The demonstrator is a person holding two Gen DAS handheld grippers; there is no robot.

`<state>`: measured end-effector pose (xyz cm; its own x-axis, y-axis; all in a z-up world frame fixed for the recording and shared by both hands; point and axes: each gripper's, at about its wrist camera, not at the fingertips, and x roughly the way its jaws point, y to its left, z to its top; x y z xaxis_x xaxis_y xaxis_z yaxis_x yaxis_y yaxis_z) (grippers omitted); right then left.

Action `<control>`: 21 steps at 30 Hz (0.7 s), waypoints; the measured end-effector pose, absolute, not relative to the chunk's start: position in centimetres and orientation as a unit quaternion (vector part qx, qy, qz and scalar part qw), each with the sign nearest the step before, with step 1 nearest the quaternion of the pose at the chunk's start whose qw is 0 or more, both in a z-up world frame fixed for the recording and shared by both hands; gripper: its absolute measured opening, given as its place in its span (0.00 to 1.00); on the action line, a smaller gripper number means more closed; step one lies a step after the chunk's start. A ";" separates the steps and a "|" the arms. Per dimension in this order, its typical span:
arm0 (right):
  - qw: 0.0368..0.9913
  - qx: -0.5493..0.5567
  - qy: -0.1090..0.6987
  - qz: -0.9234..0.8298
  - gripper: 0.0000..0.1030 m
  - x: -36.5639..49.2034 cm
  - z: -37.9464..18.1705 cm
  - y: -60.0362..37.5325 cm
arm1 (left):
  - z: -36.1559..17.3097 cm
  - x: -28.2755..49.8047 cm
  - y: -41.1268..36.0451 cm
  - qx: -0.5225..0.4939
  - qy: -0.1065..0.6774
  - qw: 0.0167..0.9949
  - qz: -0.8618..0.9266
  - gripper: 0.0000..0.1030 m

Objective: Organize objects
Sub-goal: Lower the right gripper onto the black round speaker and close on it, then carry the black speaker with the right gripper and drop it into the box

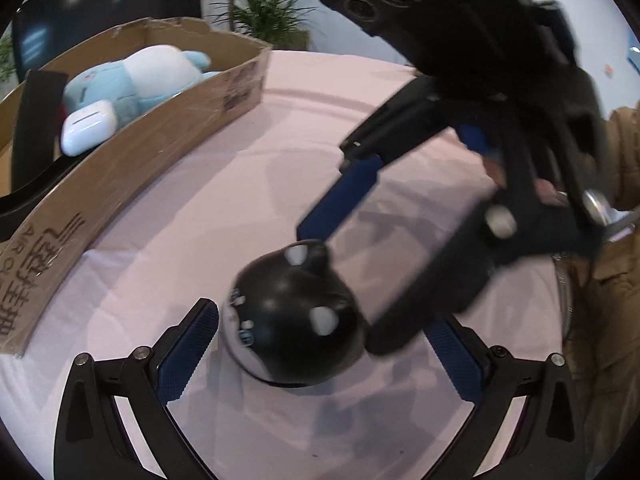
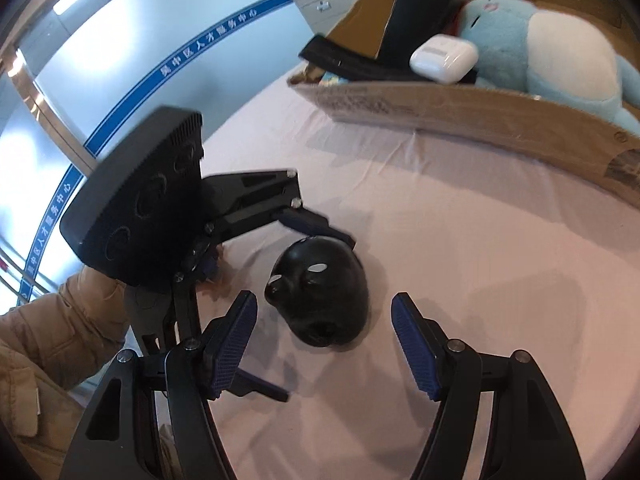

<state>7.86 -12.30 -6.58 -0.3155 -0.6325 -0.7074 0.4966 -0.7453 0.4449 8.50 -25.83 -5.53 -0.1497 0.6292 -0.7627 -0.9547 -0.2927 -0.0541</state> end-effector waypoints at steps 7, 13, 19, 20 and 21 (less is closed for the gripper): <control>0.356 0.477 -0.066 -0.801 0.66 6.3 -7.6 -13.5 | -6.1 7.9 -25.8 -0.363 0.224 0.525 0.736 0.67; 0.366 0.484 -0.082 -0.791 0.58 6.2 -8.1 -13.4 | -6.0 8.1 -25.7 -0.365 0.219 0.523 0.738 0.65; 0.370 0.484 -0.096 -0.787 0.58 6.4 -8.2 -13.2 | -5.9 8.3 -25.7 -0.364 0.214 0.527 0.738 0.65; 0.370 0.483 -0.096 -0.788 0.58 6.5 -8.1 -13.2 | -5.8 8.4 -25.8 -0.363 0.211 0.529 0.738 0.65; 0.370 0.482 -0.097 -0.789 0.58 6.7 -8.0 -13.1 | -5.7 8.5 -25.9 -0.362 0.209 0.530 0.738 0.65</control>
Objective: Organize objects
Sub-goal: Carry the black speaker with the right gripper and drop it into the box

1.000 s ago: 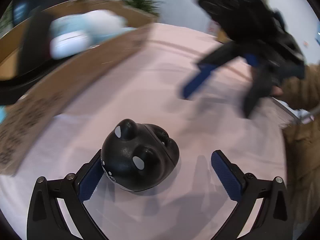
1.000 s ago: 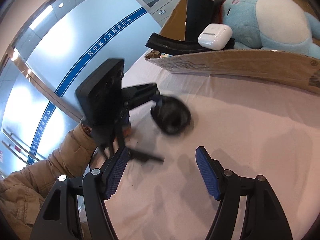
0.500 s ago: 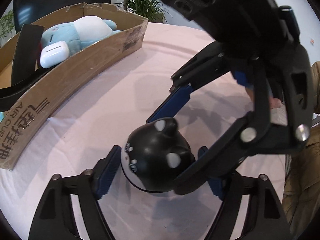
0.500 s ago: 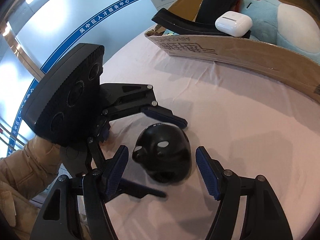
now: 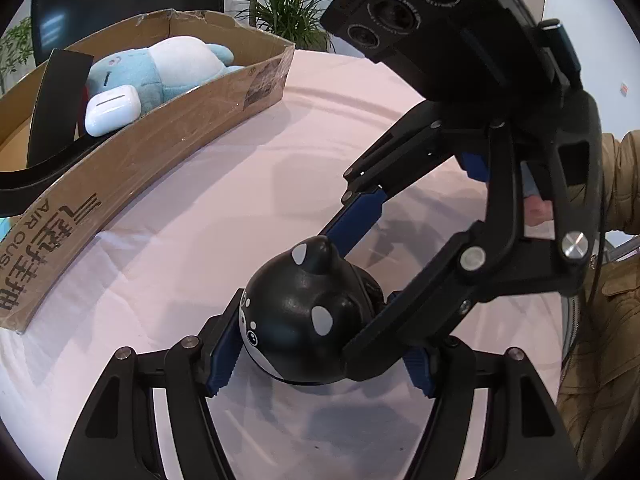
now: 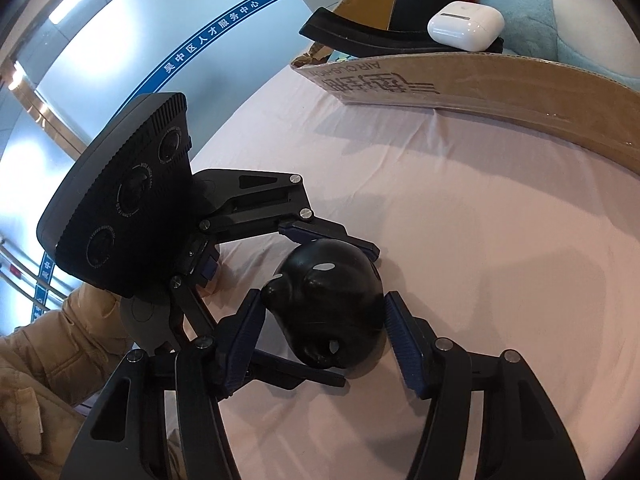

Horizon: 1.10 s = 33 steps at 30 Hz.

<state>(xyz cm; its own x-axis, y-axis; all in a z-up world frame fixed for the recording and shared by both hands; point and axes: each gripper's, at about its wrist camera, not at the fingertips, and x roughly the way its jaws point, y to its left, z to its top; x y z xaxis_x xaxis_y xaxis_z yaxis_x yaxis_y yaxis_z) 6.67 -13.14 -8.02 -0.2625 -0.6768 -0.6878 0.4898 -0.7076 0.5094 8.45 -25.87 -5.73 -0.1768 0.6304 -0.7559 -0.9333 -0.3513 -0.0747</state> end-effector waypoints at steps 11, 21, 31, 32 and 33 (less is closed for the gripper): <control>0.379 0.465 -0.094 -0.795 0.58 7.6 -5.8 -13.1 | -1.7 8.8 -25.8 -0.329 0.236 0.522 0.750 0.65; 0.399 0.397 -0.051 -0.825 0.58 -2.0 6.7 -14.8 | 8.9 -3.9 -28.1 -0.257 0.193 0.472 0.821 0.67; 0.329 0.330 -0.099 -0.879 0.75 -9.0 9.8 -13.6 | 6.4 -10.0 -33.6 -0.270 0.085 0.344 0.895 0.85; 0.328 0.324 -0.101 -0.881 0.75 -8.6 9.4 -13.5 | 5.7 -9.2 -33.9 -0.272 0.083 0.339 0.897 0.90; 0.328 0.321 -0.108 -0.882 0.75 -8.0 8.6 -13.3 | 5.3 -8.3 -34.3 -0.272 0.083 0.334 0.899 0.92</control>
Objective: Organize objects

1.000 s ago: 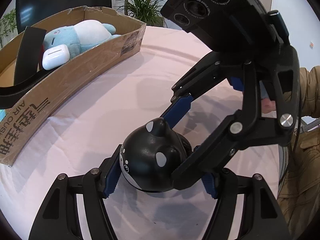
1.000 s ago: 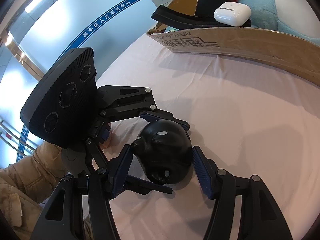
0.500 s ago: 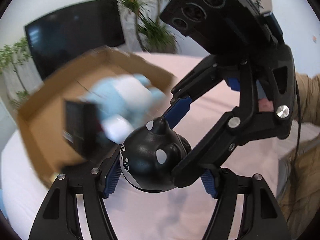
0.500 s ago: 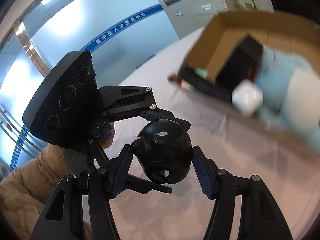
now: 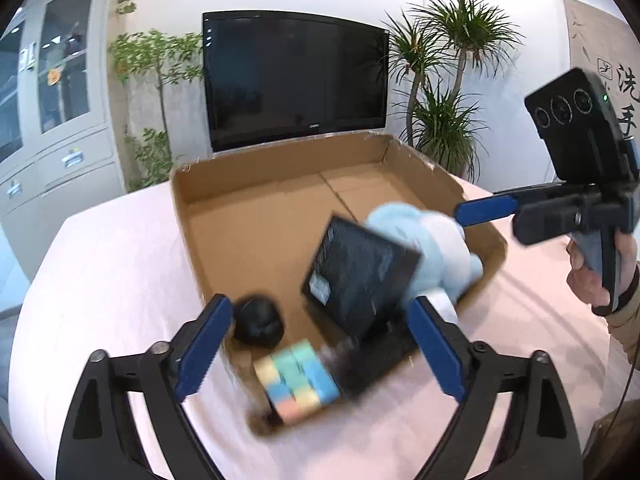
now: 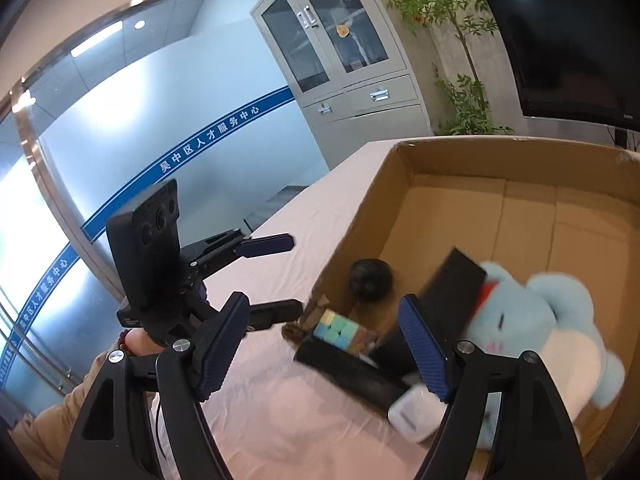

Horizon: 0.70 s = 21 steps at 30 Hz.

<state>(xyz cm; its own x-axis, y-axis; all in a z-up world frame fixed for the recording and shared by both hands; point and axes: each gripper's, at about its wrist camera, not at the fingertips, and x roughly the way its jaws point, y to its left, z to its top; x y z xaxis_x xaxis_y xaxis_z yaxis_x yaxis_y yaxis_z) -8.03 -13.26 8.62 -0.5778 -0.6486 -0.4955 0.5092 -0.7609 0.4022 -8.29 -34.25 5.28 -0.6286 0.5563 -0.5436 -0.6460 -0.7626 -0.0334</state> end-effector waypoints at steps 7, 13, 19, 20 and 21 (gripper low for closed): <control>0.263 0.321 -0.092 -0.905 0.84 0.9 3.4 -11.4 | 1.6 1.9 -32.7 -0.270 0.065 0.282 0.918 0.99; 0.162 0.339 -0.110 -0.920 0.87 6.1 -1.5 -9.9 | -2.1 6.3 -29.1 -0.295 0.043 0.230 0.926 0.99; 0.055 0.326 -0.090 -0.939 0.87 8.5 -3.6 -9.0 | -4.1 6.6 -26.2 -0.305 0.023 0.122 0.944 0.99; 0.013 0.315 -0.075 -0.946 0.87 9.2 -3.6 -8.6 | -4.3 6.9 -25.8 -0.304 0.021 0.109 0.946 0.99; -0.001 0.310 -0.069 -0.948 0.88 9.8 -3.5 -8.3 | -4.4 6.9 -25.5 -0.305 0.021 0.102 0.947 0.99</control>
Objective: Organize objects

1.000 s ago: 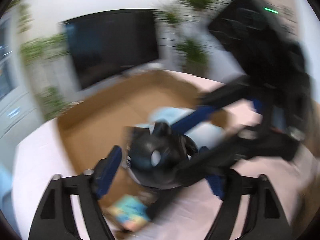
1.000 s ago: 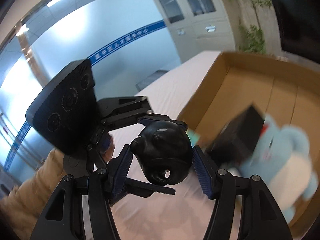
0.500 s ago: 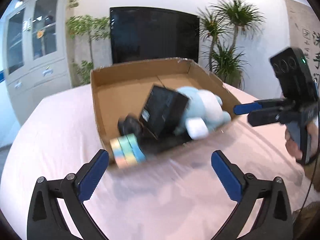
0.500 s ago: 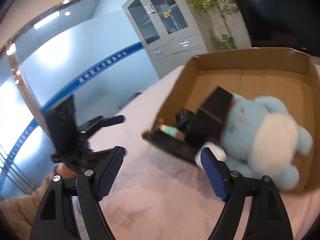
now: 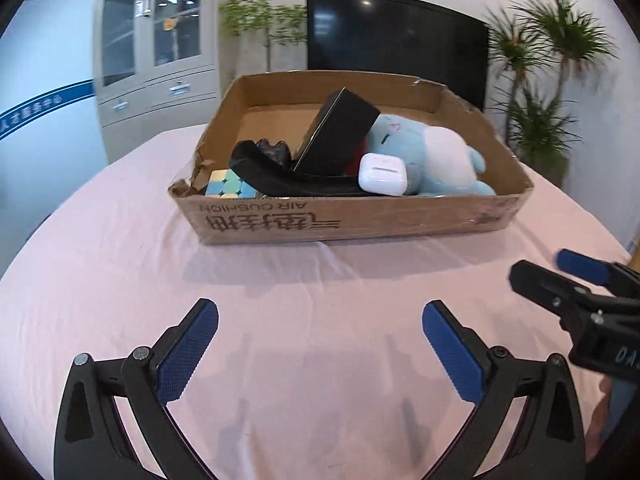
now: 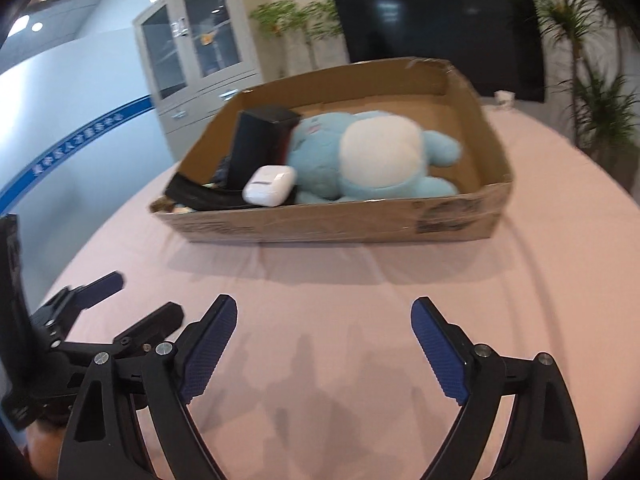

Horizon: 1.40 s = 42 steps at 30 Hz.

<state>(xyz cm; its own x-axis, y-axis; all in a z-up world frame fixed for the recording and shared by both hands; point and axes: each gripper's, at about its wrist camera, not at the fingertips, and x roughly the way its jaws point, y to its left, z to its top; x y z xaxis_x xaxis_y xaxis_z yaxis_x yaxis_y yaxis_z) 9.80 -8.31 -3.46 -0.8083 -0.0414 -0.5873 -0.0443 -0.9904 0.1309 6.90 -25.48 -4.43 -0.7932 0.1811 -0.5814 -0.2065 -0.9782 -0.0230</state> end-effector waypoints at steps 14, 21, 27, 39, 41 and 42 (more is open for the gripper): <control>0.076 -0.324 0.031 0.942 1.00 10.0 -4.8 -5.8 | -7.1 5.3 -23.1 -0.369 0.023 0.079 0.926 0.99; 0.087 -0.350 0.039 0.932 1.00 9.6 -6.2 -4.9 | -8.1 4.5 -23.2 -0.405 0.016 0.072 0.911 0.99; 0.097 -0.370 0.040 0.923 1.00 9.4 -6.8 -4.7 | -9.3 3.8 -22.3 -0.443 0.034 0.066 0.893 0.99; 0.119 -0.431 0.042 0.893 1.00 8.4 -8.7 -4.1 | -9.3 3.8 -22.2 -0.448 0.025 0.077 0.890 0.99; 0.125 -0.444 0.030 0.887 1.00 8.1 -9.0 -4.3 | -9.3 3.9 -22.1 -0.448 0.026 0.078 0.890 0.99; 0.127 -0.449 0.026 0.884 1.00 7.9 -9.2 -4.4 | -9.3 3.9 -22.0 -0.448 0.026 0.079 0.890 0.99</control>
